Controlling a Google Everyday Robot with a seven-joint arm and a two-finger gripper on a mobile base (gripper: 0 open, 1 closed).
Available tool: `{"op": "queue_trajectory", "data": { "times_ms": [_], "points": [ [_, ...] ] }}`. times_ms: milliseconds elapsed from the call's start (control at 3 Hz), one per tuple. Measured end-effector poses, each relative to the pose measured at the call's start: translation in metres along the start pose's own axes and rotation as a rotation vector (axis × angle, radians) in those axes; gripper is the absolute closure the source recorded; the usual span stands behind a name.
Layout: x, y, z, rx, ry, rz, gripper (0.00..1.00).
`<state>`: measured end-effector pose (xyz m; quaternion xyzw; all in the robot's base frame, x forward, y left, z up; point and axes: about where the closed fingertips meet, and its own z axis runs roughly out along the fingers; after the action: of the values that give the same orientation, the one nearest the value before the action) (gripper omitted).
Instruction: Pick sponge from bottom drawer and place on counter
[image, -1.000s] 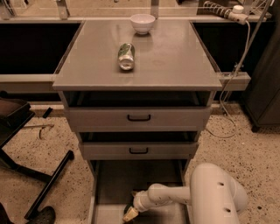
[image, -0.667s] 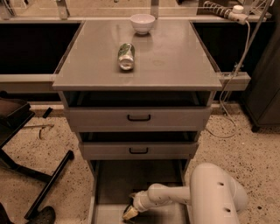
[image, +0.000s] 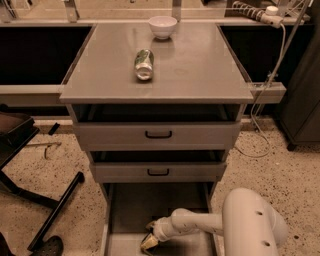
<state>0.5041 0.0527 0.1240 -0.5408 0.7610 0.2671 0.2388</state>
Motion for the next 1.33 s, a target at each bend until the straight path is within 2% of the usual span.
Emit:
{"op": "queue_trajectory", "data": {
  "times_ms": [333, 667, 1000, 1333],
  "points": [
    [-0.022, -0.009, -0.032, -0.015, -0.078, 0.02, 1.0],
    [-0.048, -0.02, -0.081, -0.055, -0.176, 0.048, 1.0],
    [-0.074, -0.023, -0.132, -0.09, -0.198, 0.028, 1.0],
    [-0.074, -0.023, -0.131, -0.09, -0.198, 0.028, 1.0]
  ]
}}
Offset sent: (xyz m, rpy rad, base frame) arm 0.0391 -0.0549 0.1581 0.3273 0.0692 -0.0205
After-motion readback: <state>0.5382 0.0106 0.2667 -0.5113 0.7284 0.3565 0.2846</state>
